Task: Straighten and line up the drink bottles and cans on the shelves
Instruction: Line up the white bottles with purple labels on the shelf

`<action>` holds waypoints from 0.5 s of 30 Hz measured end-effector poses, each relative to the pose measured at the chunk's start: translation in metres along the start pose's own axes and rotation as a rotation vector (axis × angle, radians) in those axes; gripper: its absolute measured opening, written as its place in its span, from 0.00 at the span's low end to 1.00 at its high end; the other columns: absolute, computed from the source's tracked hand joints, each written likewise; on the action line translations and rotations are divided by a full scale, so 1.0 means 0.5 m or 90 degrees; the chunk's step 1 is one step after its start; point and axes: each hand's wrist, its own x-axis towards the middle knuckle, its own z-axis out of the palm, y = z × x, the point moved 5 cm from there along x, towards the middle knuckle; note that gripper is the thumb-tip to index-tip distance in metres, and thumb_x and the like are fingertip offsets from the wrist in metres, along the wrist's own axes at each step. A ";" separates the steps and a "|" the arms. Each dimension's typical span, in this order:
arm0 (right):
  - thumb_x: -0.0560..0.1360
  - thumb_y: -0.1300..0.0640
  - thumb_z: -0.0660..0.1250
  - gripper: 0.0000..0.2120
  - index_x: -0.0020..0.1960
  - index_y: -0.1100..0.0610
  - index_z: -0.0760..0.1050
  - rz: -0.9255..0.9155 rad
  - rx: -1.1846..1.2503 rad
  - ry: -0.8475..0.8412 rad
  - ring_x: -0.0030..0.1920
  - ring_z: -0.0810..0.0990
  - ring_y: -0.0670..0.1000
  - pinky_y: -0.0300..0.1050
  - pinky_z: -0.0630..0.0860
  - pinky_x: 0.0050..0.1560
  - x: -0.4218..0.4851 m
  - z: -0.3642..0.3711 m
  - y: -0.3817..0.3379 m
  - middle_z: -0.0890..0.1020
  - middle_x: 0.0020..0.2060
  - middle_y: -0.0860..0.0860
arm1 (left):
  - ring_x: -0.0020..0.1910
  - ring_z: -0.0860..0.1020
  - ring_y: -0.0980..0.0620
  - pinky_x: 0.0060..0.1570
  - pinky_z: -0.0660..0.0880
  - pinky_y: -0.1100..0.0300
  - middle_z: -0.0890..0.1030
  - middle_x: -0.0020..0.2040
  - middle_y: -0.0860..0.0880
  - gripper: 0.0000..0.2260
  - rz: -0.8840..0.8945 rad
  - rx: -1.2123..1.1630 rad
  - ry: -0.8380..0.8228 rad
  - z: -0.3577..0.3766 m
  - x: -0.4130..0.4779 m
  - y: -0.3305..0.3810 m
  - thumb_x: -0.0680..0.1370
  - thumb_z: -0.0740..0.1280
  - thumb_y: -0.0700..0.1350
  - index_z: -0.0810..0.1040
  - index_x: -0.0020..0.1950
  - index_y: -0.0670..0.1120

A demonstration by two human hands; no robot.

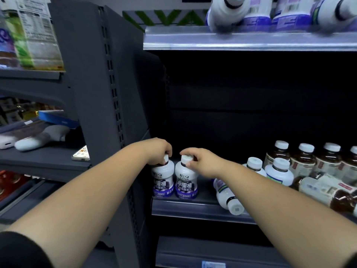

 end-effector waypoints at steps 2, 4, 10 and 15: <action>0.79 0.57 0.67 0.21 0.71 0.48 0.72 -0.004 -0.005 -0.001 0.59 0.76 0.45 0.39 0.71 0.58 -0.002 -0.001 -0.005 0.78 0.64 0.46 | 0.52 0.75 0.52 0.49 0.72 0.59 0.78 0.59 0.52 0.18 -0.008 -0.009 0.005 0.001 0.000 -0.001 0.76 0.69 0.45 0.76 0.65 0.54; 0.78 0.56 0.69 0.23 0.72 0.50 0.71 -0.004 -0.004 -0.005 0.61 0.75 0.44 0.37 0.69 0.59 -0.004 -0.005 -0.006 0.76 0.66 0.46 | 0.53 0.76 0.51 0.51 0.75 0.57 0.77 0.59 0.51 0.23 -0.020 -0.027 0.001 0.006 0.001 0.002 0.74 0.72 0.45 0.74 0.68 0.55; 0.72 0.56 0.76 0.27 0.69 0.50 0.74 0.002 -0.008 -0.003 0.62 0.76 0.47 0.48 0.73 0.67 -0.040 -0.039 0.016 0.78 0.63 0.47 | 0.58 0.75 0.51 0.55 0.74 0.57 0.76 0.63 0.50 0.23 0.062 -0.100 0.076 0.001 0.019 0.061 0.74 0.74 0.48 0.74 0.68 0.53; 0.72 0.51 0.76 0.28 0.70 0.47 0.73 0.027 -0.076 -0.010 0.66 0.73 0.47 0.45 0.71 0.67 -0.125 -0.077 0.061 0.74 0.66 0.46 | 0.58 0.76 0.56 0.57 0.74 0.60 0.78 0.60 0.53 0.20 0.127 -0.163 0.086 0.011 0.033 0.123 0.73 0.74 0.47 0.77 0.65 0.53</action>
